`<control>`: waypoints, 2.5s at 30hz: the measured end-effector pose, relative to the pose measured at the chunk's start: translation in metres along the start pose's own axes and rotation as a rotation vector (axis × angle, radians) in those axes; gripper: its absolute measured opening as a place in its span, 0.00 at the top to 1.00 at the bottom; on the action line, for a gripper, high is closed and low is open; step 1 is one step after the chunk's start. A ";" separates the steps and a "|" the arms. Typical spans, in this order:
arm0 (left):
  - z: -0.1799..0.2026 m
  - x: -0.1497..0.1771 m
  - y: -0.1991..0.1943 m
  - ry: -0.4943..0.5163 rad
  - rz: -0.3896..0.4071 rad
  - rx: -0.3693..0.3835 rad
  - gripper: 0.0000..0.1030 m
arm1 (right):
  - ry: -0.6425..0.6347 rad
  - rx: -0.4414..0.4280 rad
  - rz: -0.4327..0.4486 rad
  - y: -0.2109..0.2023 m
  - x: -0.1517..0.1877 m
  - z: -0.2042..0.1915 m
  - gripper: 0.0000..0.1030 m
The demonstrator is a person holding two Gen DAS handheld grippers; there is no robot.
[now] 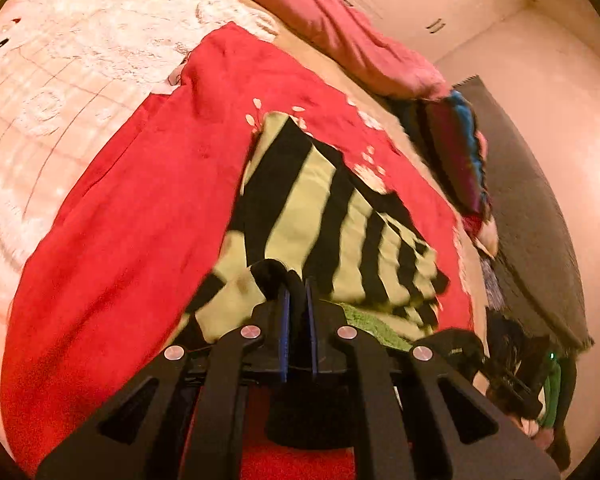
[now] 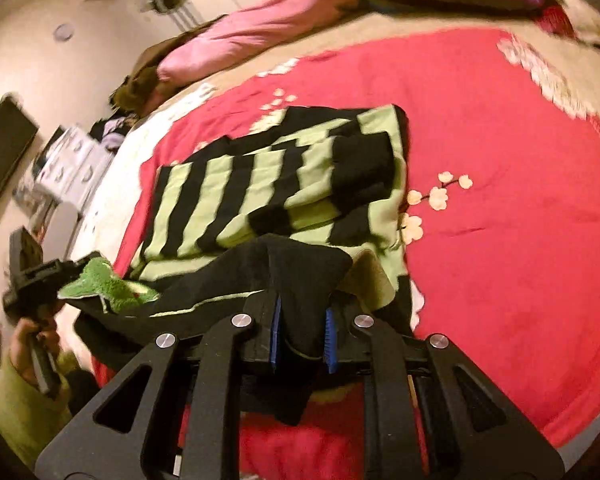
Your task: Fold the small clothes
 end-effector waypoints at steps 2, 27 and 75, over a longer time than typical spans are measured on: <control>0.003 -0.015 0.008 -0.013 0.002 -0.004 0.93 | 0.038 -0.037 -0.006 0.007 -0.016 0.005 0.90; -0.001 -0.055 0.000 0.234 0.107 -0.313 0.46 | -0.161 0.308 0.156 -0.006 -0.086 0.074 0.37; 0.021 -0.097 0.096 0.313 -0.040 -0.416 0.29 | -0.250 0.232 0.202 0.068 -0.123 0.014 0.91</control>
Point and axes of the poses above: each gripper's, at about its wrist camera, not at the fingertips, and y roughly the way its jaws point, z to its right, x to its underside, the point moved 10 cm from there along y, roughly the way its jaws point, and after that the axes turned 11 degrees about -z, right-handed, at the moved point
